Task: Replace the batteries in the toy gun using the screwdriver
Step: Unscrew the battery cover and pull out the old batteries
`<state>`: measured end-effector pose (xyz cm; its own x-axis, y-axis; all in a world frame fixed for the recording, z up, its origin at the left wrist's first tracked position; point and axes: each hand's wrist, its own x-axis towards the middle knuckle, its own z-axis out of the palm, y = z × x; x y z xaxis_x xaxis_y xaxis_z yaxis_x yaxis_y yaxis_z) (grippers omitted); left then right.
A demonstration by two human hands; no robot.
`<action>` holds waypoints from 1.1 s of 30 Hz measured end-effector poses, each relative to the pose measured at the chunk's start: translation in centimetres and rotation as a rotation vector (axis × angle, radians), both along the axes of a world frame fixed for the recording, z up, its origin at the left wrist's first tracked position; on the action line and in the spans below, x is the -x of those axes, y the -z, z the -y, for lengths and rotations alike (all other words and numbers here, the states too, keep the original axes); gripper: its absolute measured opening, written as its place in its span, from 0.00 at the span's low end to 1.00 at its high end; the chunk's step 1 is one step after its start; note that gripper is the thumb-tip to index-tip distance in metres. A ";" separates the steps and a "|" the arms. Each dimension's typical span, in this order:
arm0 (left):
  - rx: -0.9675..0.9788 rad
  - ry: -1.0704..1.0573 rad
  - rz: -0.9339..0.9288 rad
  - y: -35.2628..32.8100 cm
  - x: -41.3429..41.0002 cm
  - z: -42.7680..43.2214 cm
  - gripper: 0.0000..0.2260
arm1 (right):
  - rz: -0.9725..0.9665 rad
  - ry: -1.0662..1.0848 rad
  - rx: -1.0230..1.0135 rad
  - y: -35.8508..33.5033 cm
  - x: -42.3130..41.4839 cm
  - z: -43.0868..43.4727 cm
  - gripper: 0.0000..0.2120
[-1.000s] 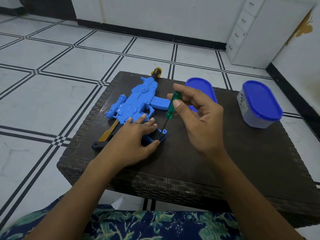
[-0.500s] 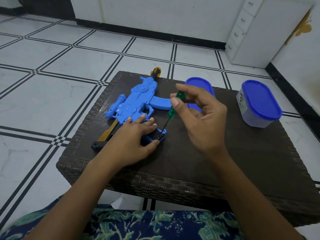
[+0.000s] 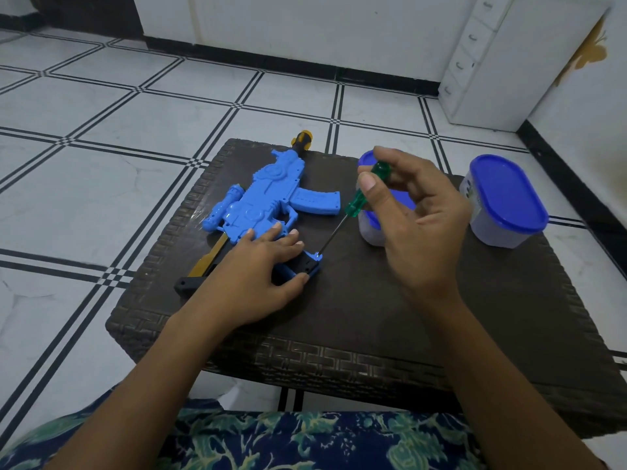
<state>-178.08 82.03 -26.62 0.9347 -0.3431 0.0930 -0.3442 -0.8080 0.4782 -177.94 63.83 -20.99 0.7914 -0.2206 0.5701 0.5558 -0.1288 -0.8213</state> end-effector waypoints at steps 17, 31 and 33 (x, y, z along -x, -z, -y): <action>-0.111 -0.043 0.057 -0.9 0.2 3.3 0.22 | -0.156 0.190 0.271 2.4 -0.3 4.5 0.09; -0.129 -0.222 0.049 -1.4 -0.1 3.3 0.25 | -0.856 0.024 0.683 2.4 0.1 8.9 0.14; -0.134 -0.207 0.040 -1.5 -0.1 3.2 0.25 | -0.869 -0.024 0.814 2.4 0.2 8.6 0.16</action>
